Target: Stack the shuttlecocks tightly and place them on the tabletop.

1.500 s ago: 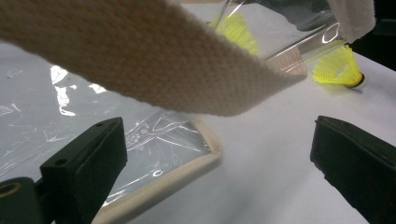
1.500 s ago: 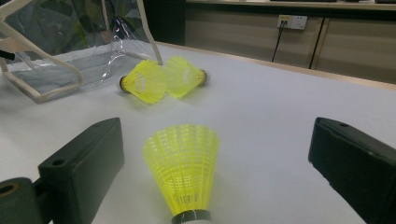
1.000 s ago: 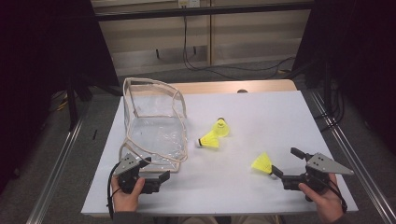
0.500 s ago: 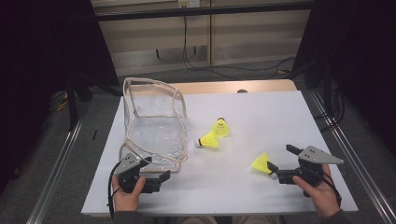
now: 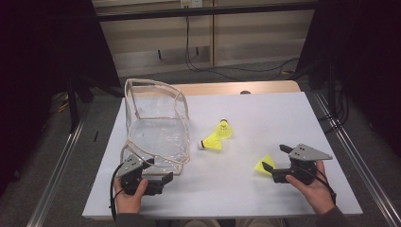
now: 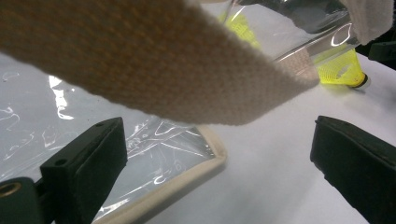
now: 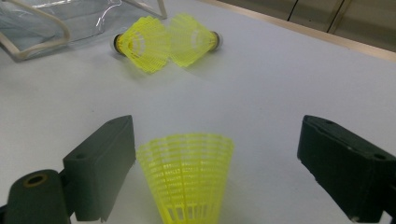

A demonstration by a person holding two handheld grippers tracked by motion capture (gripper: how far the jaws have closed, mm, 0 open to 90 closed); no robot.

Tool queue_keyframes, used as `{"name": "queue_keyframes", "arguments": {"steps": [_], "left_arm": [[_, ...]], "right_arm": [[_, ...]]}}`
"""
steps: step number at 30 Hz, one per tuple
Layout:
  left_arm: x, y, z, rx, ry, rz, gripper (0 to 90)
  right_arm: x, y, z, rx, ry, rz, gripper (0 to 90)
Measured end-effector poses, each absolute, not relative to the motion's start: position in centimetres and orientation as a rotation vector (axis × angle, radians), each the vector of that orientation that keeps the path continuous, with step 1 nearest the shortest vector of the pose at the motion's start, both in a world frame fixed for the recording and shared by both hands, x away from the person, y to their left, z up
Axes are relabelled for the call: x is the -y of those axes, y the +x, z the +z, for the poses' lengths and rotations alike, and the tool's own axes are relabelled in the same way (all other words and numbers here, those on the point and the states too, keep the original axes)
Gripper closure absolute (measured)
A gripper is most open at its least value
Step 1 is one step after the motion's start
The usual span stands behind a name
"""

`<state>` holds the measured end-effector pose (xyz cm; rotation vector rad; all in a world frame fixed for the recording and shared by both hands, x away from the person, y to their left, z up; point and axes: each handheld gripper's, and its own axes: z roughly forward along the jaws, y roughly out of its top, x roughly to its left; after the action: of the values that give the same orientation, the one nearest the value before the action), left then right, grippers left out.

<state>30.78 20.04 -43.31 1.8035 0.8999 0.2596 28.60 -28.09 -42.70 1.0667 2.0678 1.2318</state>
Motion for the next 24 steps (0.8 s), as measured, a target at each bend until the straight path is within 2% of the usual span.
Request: {"name": "queue_keyframes", "arguments": {"steps": [8, 15, 24], "left_arm": [[-20.0, 30.8, -43.3, -0.899, 1.802, 0.258, 3.4], [-20.1, 30.8, -43.2, -0.898, 1.807, 0.258, 3.5], [-19.9, 30.7, -43.3, -0.9, 1.803, 0.256, 3.5]], "right_arm": [[27.5, 28.8, -42.6, -2.129, 1.042, 1.279, 11.0], [27.0, 29.1, -42.2, -2.212, 0.976, 1.296, 29.3], [26.6, 29.3, -42.3, -2.256, 0.916, 1.25, 37.2]]}}
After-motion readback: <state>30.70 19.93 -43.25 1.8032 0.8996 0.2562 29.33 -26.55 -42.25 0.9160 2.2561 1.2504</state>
